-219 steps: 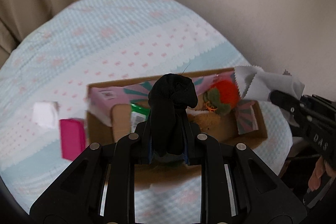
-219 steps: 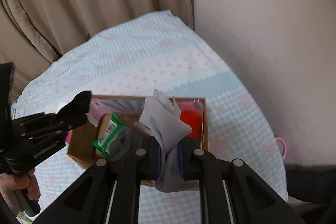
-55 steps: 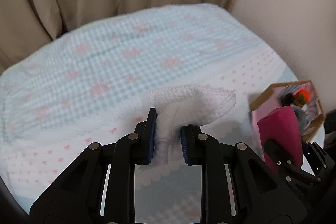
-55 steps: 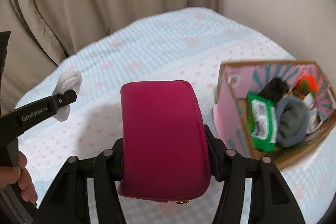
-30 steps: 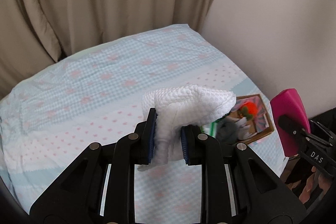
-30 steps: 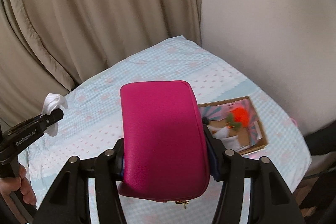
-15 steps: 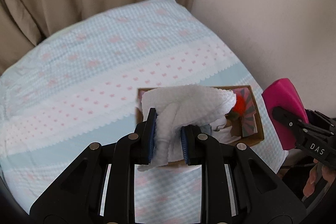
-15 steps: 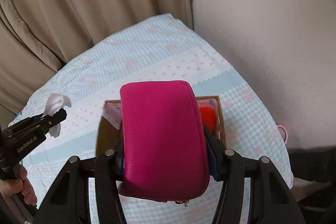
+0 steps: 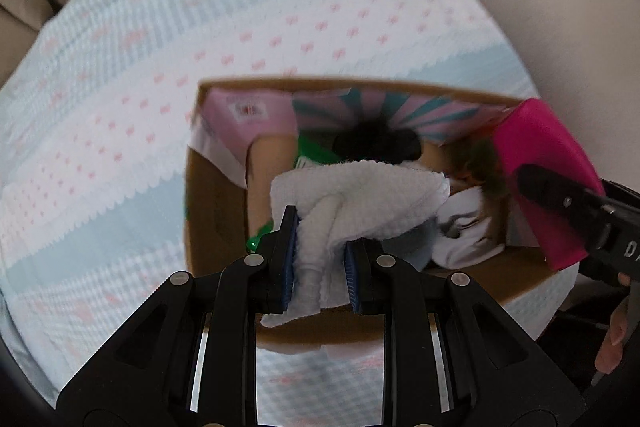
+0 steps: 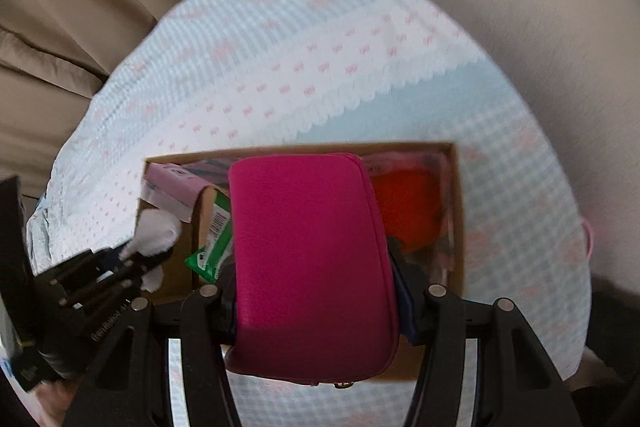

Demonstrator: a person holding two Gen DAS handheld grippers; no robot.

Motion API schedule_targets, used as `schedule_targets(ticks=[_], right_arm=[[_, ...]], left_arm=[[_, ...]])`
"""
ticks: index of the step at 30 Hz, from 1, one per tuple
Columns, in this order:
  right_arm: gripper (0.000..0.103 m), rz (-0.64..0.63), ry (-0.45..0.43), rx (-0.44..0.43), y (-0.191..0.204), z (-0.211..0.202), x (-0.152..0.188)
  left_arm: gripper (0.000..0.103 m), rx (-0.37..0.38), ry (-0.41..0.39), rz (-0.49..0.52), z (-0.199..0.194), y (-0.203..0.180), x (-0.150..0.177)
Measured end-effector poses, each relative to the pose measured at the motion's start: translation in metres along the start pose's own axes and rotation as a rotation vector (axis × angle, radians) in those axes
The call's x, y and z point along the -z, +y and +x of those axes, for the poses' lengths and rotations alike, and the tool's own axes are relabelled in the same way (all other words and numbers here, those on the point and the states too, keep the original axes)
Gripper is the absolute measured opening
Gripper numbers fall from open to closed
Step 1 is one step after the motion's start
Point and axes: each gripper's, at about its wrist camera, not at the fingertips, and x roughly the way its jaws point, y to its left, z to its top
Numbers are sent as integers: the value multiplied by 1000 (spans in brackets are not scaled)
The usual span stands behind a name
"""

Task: Organize soft objects
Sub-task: 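Open both tools to drop the white cloth and pouch into the box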

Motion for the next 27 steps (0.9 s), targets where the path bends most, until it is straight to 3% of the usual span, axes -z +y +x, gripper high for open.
schedule_targets(ticks=[5,10,11,13,14,15,16,17,27], right_arm=[[53,33,57,-13,-5,23,-2],[54,51,77,-31,-4,27,-5],[55,56,75,-31,-4,27,-6],[61,63,69,-33,-3,27,-8],[73,70,66,-45,-2,26,-9],[83,76,59,-58,-1,25,-10],[97,82,52,-67,-1,22,-12],[101,84,40,-72,0,19,-12],[101,31,4,-28,14,-4,0]], left_arm=[[18,-20,46,11,17,0,3],[19,-26,36,29,13,-2,5],[25,-27,39,40,12,-5,5],[55,-21,43,65,9,-10,6],[91,-17,42,71,6,-11,5],[103,-3,32,81,3,-12,6],[103,12,23,90,-1,-13,8],[103,20,25,96,-4,-13,8],[103,46,-4,95,-37,-8,20]])
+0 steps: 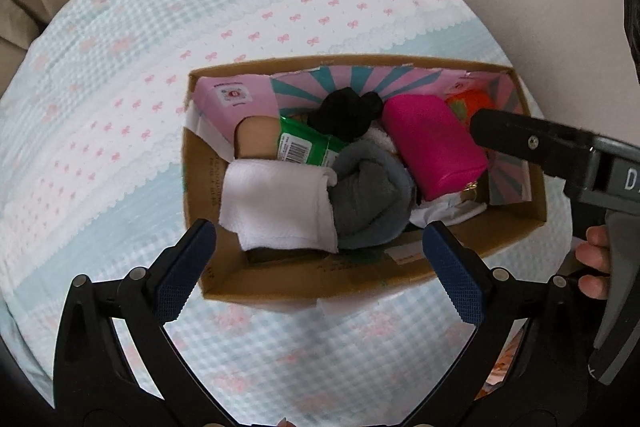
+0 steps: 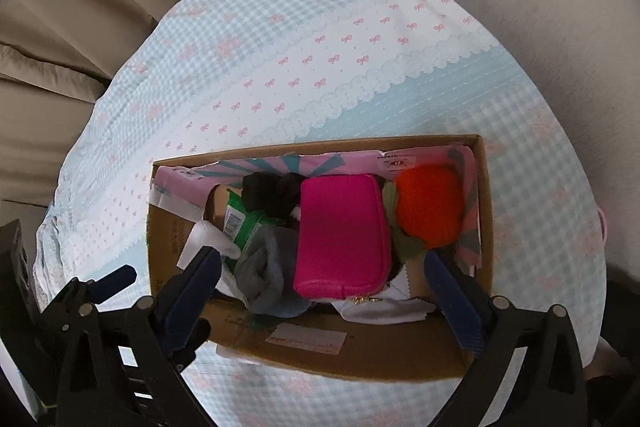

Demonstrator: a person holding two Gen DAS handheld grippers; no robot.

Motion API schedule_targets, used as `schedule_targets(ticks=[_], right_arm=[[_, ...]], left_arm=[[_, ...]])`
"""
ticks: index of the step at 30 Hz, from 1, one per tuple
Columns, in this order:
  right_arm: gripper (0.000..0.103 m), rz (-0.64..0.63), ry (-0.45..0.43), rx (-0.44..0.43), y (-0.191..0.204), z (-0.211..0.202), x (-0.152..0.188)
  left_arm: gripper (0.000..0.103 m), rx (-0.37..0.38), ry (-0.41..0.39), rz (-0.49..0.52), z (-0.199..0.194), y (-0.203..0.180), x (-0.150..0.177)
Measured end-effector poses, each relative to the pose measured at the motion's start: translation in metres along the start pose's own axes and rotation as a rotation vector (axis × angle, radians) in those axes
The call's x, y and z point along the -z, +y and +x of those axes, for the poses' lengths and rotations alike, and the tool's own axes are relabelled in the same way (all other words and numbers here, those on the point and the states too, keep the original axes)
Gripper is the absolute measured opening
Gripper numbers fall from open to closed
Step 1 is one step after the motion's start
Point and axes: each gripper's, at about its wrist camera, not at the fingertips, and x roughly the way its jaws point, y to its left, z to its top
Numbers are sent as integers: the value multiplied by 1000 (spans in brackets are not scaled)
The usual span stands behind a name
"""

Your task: Organize soft objects

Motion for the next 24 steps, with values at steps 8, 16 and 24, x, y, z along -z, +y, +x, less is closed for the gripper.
schedule_targets(ticks=[8,16,24], right_arm=[[101,-14,-61,14,23,-46,13],[101,-65,-231,16,74,-142,45],[101,-145,-431,31,140,-235,102]], left_arm=[[103,21,-74,21,-65,8,12],[103,53,-224,-16,-172,43,47],[103,30,-474,-57,-285,91,106]])
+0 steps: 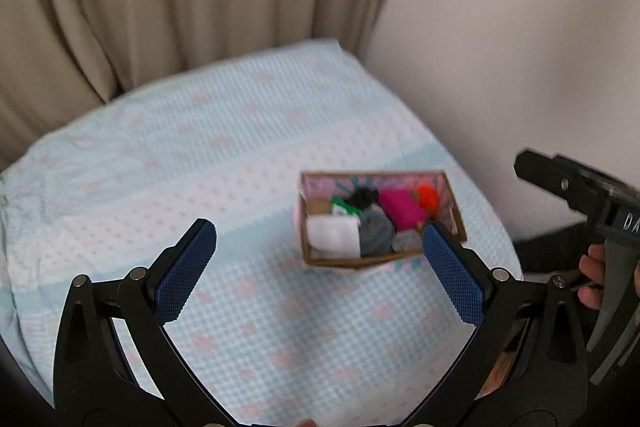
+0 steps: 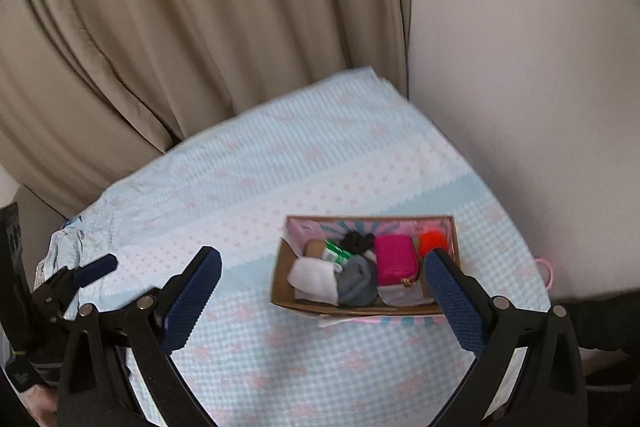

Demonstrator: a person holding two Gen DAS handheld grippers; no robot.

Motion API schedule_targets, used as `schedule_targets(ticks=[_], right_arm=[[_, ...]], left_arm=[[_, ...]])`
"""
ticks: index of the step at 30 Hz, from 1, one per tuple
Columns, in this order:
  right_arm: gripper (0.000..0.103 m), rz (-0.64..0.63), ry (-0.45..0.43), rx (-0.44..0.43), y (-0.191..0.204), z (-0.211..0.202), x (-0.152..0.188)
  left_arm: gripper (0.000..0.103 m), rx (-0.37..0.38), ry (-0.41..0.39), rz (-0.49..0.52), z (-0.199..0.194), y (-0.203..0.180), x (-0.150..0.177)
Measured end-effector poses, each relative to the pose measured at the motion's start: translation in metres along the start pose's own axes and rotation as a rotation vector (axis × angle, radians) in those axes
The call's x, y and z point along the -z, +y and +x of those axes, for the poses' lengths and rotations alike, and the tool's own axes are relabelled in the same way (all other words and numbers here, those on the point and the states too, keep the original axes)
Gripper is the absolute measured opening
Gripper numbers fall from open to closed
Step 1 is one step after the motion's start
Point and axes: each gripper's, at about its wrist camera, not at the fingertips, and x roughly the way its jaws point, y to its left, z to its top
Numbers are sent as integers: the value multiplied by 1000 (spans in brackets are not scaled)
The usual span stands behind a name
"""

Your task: Organize soft objects

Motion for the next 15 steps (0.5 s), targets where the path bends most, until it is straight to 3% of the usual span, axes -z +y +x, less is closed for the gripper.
schedule_targets(ticks=[9,15], right_arm=[[102,-51,-194,73,60,-82,35],[102,-49,-272,109,79,-106,55]], left_arm=[[103,-63,-255,34,-109,32,19],[103,-67,-343,43,-146,39,33]])
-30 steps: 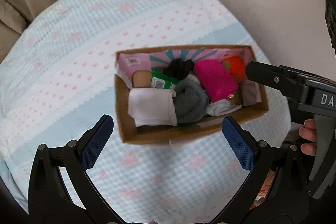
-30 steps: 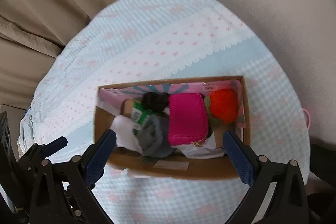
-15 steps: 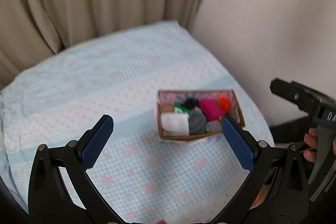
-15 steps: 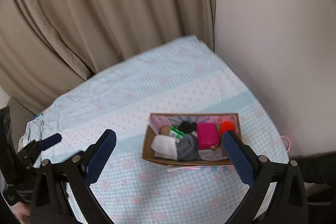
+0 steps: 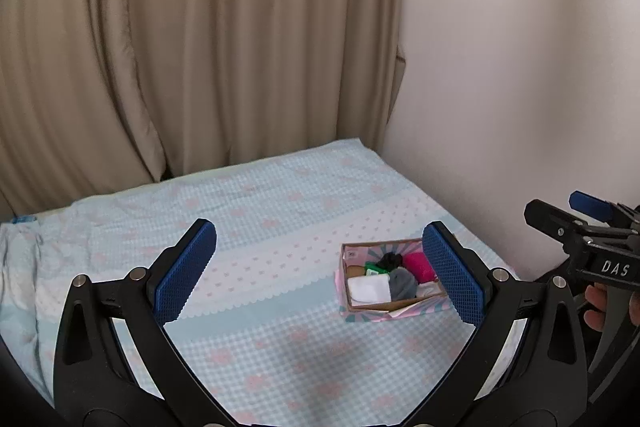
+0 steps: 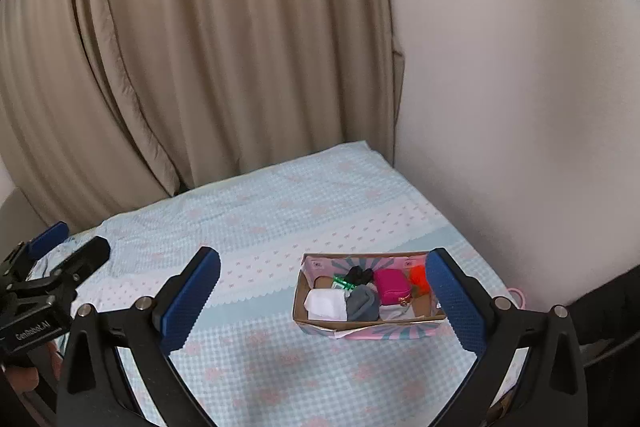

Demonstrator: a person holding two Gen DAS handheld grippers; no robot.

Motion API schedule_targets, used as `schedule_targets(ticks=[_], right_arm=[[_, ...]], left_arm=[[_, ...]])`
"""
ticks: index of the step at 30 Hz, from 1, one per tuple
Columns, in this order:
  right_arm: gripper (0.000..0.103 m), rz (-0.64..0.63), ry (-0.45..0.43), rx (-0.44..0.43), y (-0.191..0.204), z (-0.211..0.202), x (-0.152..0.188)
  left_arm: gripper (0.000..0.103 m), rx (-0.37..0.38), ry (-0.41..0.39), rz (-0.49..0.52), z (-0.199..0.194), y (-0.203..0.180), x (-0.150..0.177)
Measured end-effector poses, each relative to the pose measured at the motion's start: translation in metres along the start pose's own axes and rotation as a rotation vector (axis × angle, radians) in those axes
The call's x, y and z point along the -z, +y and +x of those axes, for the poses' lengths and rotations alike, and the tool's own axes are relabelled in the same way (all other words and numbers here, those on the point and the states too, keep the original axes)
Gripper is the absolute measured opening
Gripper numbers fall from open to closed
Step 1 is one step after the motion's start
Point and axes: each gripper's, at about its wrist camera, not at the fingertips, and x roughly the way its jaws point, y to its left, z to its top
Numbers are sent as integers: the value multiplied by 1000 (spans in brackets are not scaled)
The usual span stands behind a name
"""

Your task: Organize soft objects

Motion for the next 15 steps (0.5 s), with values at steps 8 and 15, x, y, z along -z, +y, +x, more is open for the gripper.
schedule_targets(ticks=[8,15], right_arm=[[102,-10,-74,37,8,-27,13],[102,-5,-110,56,9,-41,14]], left_arm=[[103,1,-38,20,-23,1,6],[103,13,-42,14,-28,4,6]])
